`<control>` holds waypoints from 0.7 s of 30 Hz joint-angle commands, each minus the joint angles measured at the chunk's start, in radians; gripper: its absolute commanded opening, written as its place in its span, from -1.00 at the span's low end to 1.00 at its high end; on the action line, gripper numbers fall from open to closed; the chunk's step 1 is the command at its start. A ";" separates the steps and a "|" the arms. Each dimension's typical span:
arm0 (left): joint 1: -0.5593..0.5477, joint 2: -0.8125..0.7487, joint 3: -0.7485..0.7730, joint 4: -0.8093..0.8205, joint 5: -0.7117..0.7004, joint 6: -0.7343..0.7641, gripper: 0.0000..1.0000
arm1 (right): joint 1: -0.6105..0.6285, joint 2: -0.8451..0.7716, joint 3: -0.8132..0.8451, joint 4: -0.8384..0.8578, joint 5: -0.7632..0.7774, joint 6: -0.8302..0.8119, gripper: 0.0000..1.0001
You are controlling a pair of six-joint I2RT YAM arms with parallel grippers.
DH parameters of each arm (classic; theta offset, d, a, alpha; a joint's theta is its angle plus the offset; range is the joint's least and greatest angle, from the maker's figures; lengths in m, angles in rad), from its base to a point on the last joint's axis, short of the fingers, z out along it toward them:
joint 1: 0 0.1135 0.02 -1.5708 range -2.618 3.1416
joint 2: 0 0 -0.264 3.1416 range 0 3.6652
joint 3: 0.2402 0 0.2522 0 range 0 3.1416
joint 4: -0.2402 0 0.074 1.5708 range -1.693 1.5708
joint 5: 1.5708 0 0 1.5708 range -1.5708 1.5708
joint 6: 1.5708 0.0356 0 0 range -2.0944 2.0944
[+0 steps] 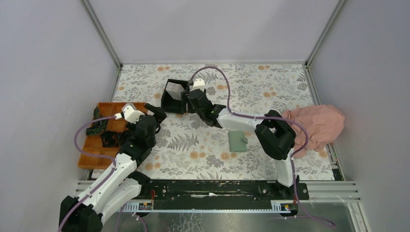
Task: Put the credit cards into the card holder
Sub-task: Move the storage box to the center of the board.
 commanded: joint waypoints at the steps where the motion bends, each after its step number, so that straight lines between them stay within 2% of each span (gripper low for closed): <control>1: -0.007 -0.026 -0.026 -0.023 -0.020 -0.025 0.96 | 0.023 0.060 0.090 0.015 0.030 0.043 0.44; 17: -0.007 -0.066 -0.065 -0.008 0.000 -0.046 0.94 | 0.027 0.307 0.411 -0.133 0.163 0.036 0.41; 21: -0.008 -0.068 -0.067 -0.004 0.002 -0.042 0.94 | 0.027 0.338 0.434 -0.154 0.183 0.050 0.39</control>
